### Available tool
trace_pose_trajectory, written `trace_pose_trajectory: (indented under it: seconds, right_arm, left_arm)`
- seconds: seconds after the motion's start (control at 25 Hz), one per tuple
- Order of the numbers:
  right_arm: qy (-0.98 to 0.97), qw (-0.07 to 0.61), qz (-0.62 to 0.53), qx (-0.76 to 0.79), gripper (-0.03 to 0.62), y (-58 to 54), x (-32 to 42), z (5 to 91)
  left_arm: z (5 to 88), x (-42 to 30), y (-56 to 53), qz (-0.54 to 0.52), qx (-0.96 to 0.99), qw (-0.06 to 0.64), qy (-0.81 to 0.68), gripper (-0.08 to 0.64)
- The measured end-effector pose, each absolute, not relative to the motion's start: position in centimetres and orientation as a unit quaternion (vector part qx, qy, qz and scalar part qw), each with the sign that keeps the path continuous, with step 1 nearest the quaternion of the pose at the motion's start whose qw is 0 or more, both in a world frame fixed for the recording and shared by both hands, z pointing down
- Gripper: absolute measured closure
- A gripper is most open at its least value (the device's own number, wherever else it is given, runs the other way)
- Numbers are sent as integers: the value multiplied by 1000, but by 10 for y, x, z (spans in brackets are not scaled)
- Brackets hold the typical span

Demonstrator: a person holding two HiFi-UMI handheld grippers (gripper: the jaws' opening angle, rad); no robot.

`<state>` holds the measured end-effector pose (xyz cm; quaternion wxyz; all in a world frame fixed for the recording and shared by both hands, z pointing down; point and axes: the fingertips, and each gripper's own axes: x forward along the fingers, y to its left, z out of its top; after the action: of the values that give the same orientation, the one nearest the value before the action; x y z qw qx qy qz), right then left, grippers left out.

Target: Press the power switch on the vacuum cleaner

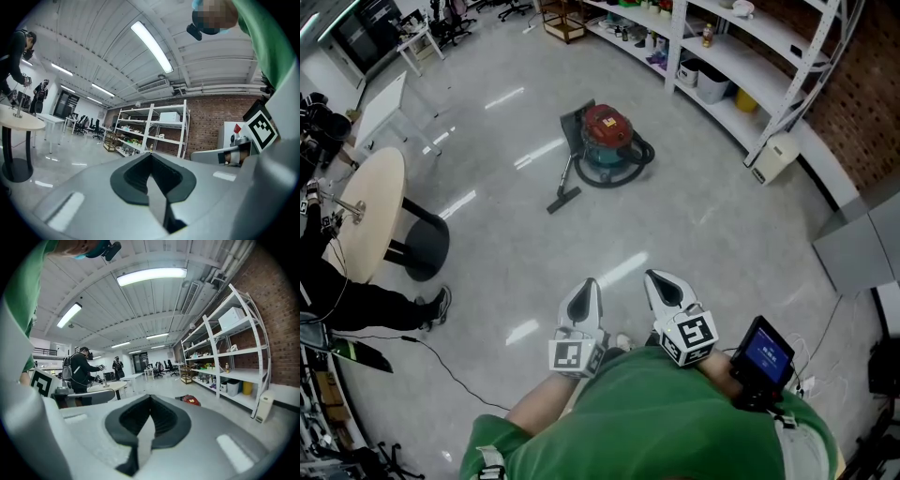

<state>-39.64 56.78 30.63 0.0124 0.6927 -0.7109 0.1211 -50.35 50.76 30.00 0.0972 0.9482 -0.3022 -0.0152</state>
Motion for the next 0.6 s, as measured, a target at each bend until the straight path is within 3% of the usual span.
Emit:
trace_pose_trajectory:
  seconds: [0.6]
  right_arm:
    - [-692,9,116,713,591,570,-349,307]
  left_arm:
    - [306,-468,500,1,948,104,-301,552]
